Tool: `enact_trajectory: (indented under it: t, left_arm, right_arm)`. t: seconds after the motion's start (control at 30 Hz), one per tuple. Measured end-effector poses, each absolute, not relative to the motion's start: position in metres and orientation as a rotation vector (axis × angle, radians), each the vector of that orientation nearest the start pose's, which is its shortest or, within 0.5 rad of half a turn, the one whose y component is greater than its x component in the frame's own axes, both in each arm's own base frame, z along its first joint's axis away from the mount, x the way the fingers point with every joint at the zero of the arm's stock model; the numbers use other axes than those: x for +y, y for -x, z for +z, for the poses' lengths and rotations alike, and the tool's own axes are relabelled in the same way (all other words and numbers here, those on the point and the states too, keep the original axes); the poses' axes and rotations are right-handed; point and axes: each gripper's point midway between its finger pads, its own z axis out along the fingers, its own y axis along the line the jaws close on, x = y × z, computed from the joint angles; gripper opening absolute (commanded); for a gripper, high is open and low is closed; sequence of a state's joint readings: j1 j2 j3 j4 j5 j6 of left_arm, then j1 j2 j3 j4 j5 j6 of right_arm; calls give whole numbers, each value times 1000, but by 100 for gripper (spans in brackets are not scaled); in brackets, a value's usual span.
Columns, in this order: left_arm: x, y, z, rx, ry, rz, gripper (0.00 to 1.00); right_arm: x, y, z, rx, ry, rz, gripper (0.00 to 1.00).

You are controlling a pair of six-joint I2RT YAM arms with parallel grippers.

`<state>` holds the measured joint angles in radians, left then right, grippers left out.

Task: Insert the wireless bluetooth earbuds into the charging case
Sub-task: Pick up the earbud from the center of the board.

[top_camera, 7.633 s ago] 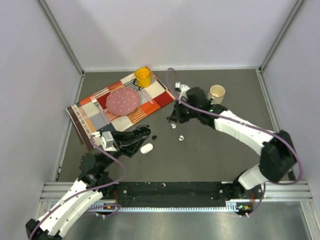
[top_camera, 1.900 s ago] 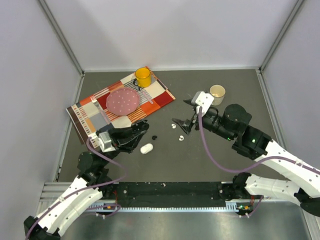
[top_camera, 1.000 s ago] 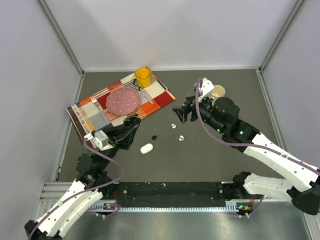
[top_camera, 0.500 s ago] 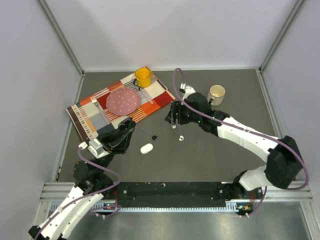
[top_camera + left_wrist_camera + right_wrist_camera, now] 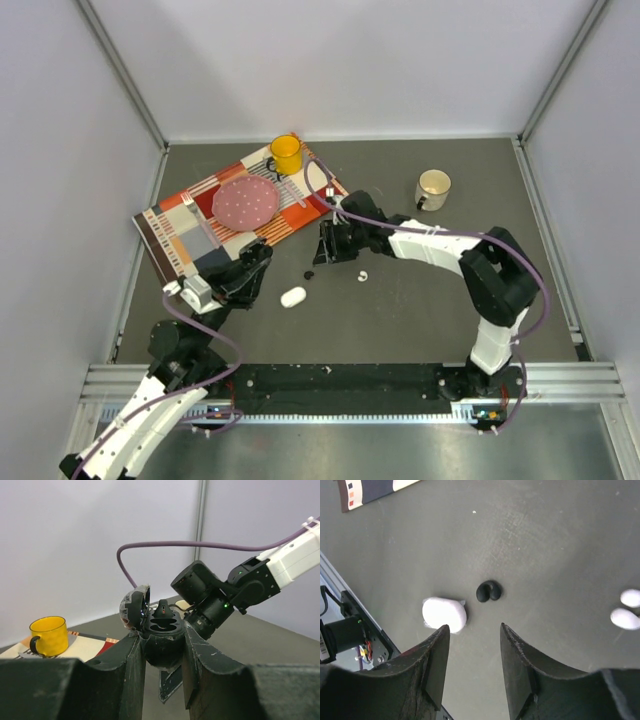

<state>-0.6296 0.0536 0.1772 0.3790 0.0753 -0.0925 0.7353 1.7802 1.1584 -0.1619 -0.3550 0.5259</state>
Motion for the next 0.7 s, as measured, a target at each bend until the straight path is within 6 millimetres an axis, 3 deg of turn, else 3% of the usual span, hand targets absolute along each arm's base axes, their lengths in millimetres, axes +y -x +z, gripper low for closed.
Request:
enact_trajectory:
  t: [0.23,0.7]
  left_arm:
    - [-146,-176,302,1027,-351,-677,0]
    - [-147,-178,293,1069,-362,-665,0]
  right_arm:
    - [378,-281,76,2530,491,1054,40]
    - [387,-279,42,2600,529,1040,38]
